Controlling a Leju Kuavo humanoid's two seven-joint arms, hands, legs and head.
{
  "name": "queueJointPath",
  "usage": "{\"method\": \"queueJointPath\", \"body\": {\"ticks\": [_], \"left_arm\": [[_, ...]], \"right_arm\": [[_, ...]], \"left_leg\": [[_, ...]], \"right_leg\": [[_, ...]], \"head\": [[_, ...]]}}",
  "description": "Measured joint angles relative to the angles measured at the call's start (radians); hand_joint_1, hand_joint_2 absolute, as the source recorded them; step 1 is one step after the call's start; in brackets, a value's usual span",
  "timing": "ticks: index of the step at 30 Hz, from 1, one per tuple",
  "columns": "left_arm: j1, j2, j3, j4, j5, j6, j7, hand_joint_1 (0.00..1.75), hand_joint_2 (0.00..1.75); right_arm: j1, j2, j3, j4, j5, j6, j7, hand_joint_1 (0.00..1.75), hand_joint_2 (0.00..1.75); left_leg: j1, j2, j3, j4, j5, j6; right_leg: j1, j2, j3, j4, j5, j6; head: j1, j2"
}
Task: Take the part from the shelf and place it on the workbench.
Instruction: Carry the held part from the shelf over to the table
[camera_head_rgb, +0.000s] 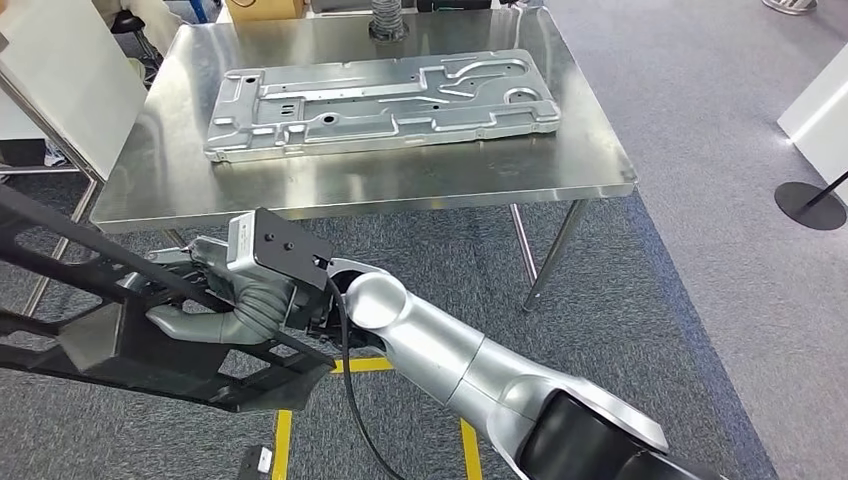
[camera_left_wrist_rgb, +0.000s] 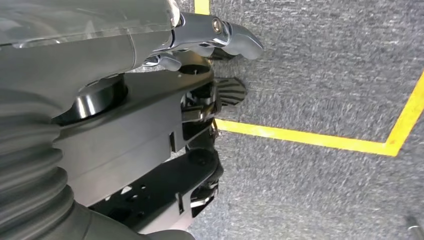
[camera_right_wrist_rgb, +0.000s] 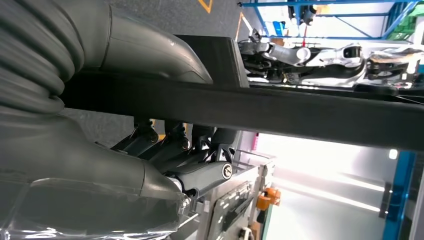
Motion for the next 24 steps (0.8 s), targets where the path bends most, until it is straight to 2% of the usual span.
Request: {"method": "queueJointPath", "body": {"ticks": [2, 4, 5, 6, 7, 9, 10, 11, 14, 16, 17, 19, 20, 21, 22, 23, 24], "left_arm": [[-0.001, 0.000, 0.000, 0.000, 0.000, -0.001, 0.000, 0.00, 1.75], [-0.002, 0.001, 0.000, 0.000, 0.000, -0.001, 0.000, 0.00, 1.75], [-0.001, 0.001, 0.000, 0.000, 0.000, -0.001, 0.000, 0.00, 1.75], [0.000, 0.002, 0.000, 0.000, 0.000, -0.001, 0.000, 0.00, 1.75], [0.000, 0.002, 0.000, 0.000, 0.000, -0.001, 0.000, 0.00, 1.75], [0.000, 0.002, 0.000, 0.000, 0.001, -0.001, 0.000, 0.00, 1.75], [0.000, 0.002, 0.000, 0.000, 0.001, -0.001, 0.000, 0.00, 1.75], [0.000, 0.002, 0.000, 0.000, 0.002, -0.001, 0.000, 0.00, 1.75], [0.001, 0.003, 0.000, 0.000, 0.003, 0.000, 0.001, 0.00, 1.75], [0.002, 0.002, 0.000, 0.000, 0.003, 0.000, 0.000, 0.00, 1.75], [0.001, 0.002, 0.000, 0.000, 0.004, 0.000, 0.000, 0.00, 1.75], [0.001, 0.003, 0.000, 0.000, 0.004, 0.000, 0.000, 0.00, 1.75], [0.002, 0.003, 0.000, 0.000, 0.004, 0.000, 0.000, 0.00, 1.75], [0.003, 0.003, 0.000, 0.000, 0.004, 0.000, 0.000, 0.00, 1.75], [0.003, 0.003, 0.000, 0.000, 0.004, 0.000, 0.000, 0.00, 1.75], [0.004, 0.003, 0.000, 0.000, 0.004, 0.000, 0.000, 0.00, 1.75], [0.004, 0.003, 0.000, 0.000, 0.004, 0.000, 0.000, 0.00, 1.75]], "right_arm": [[-0.005, 0.003, 0.000, -0.001, -0.002, -0.001, 0.000, 1.75, 1.75], [-0.009, 0.004, 0.001, -0.001, -0.003, -0.002, 0.000, 1.75, 1.75], [-0.009, 0.003, 0.002, -0.001, -0.003, -0.003, 0.000, 1.75, 1.75], [-0.008, 0.003, 0.003, -0.001, -0.003, -0.003, 0.000, 1.75, 1.75], [-0.007, 0.003, 0.003, -0.001, -0.003, -0.003, 0.000, 1.75, 1.75], [-0.007, 0.004, 0.003, -0.001, -0.003, -0.003, 0.000, 1.75, 1.75], [-0.008, 0.004, 0.003, -0.001, -0.003, -0.003, 0.001, 1.75, 1.75], [-0.009, 0.004, 0.004, -0.001, -0.003, -0.003, 0.001, 1.75, 1.75], [-0.009, 0.004, 0.005, -0.002, -0.005, -0.003, 0.004, 1.75, 1.75], [-0.011, 0.005, 0.005, -0.004, -0.007, -0.003, 0.005, 1.75, 1.75], [-0.012, 0.006, 0.005, -0.005, -0.008, -0.003, 0.005, 1.75, 1.75], [-0.011, 0.005, 0.005, -0.006, -0.009, -0.003, 0.005, 1.75, 1.75], [-0.010, 0.004, 0.005, -0.006, -0.009, -0.003, 0.005, 1.75, 1.75], [-0.008, 0.003, 0.005, -0.006, -0.009, -0.003, 0.005, 1.75, 1.75], [-0.007, 0.002, 0.006, -0.006, -0.009, -0.003, 0.005, 1.75, 1.75], [-0.007, 0.002, 0.006, -0.006, -0.009, -0.003, 0.005, 1.75, 1.75], [-0.007, 0.002, 0.006, -0.006, -0.009, -0.003, 0.005, 1.75, 1.75]], "left_leg": [[0.001, 0.001, -0.030, 0.067, -0.035, -0.009], [0.004, 0.001, -0.102, 0.200, -0.089, -0.017], [0.005, 0.001, -0.136, 0.254, -0.101, -0.020], [0.007, 0.001, -0.153, 0.274, -0.093, -0.022], [0.008, 0.001, -0.150, 0.253, -0.065, -0.023], [0.010, 0.003, -0.096, 0.123, 0.016, -0.022], [0.009, 0.003, -0.068, 0.061, 0.040, -0.019], [0.007, 0.003, -0.049, 0.020, 0.052, -0.015], [0.004, 0.001, -0.039, 0.001, 0.046, 0.004], [0.007, 0.001, -0.034, -0.004, 0.045, 0.016], [0.009, 0.001, -0.032, -0.006, 0.045, 0.021], [0.007, 0.003, -0.031, -0.006, 0.041, 0.028], [0.007, 0.002, -0.030, -0.006, 0.039, 0.030], [0.006, 0.002, -0.028, -0.005, 0.037, 0.030], [0.006, 0.000, -0.025, -0.005, 0.034, 0.030], [0.005, -0.001, -0.020, -0.004, 0.030, 0.029], [0.005, -0.002, -0.014, -0.004, 0.026, 0.027]], "right_leg": [[-0.007, -0.001, 0.012, -0.010, 0.000, -0.006], [-0.007, -0.003, 0.016, -0.011, -0.004, -0.010], [-0.007, -0.002, 0.018, -0.009, -0.007, -0.010], [-0.007, -0.002, 0.020, -0.008, -0.011, -0.010], [-0.007, -0.001, 0.025, -0.006, -0.015, -0.009], [-0.008, 0.000, 0.037, -0.001, -0.028, -0.003], [-0.006, 0.001, 0.041, 0.003, -0.034, 0.002], [-0.004, 0.001, 0.042, 0.005, -0.039, 0.006], [-0.003, 0.000, 0.043, 0.005, -0.046, 0.022], [-0.004, -0.001, 0.031, 0.035, -0.069, 0.033], [-0.005, -0.002, 0.009, 0.081, -0.093, 0.038], [-0.008, -0.002, -0.067, 0.225, -0.153, 0.045], [-0.009, -0.002, -0.105, 0.289, -0.170, 0.046], [-0.009, -0.002, -0.129, 0.320, -0.168, 0.047], [-0.009, -0.002, -0.131, 0.310, -0.145, 0.045], [-0.009, -0.002, -0.111, 0.255, -0.105, 0.041], [-0.007, -0.003, -0.079, 0.176, -0.058, 0.034]], "head": [[-0.003, 0.000], [-0.005, 0.000], [-0.005, 0.000], [-0.004, 0.000], [-0.005, 0.000], [-0.004, 0.000], [-0.005, 0.000], [-0.004, 0.000], [-0.004, 0.000], [-0.002, 0.000], [-0.001, 0.000], [0.001, 0.000], [0.001, 0.000], [0.001, 0.000], [0.001, 0.000], [0.001, 0.000], [0.001, 0.000]]}}
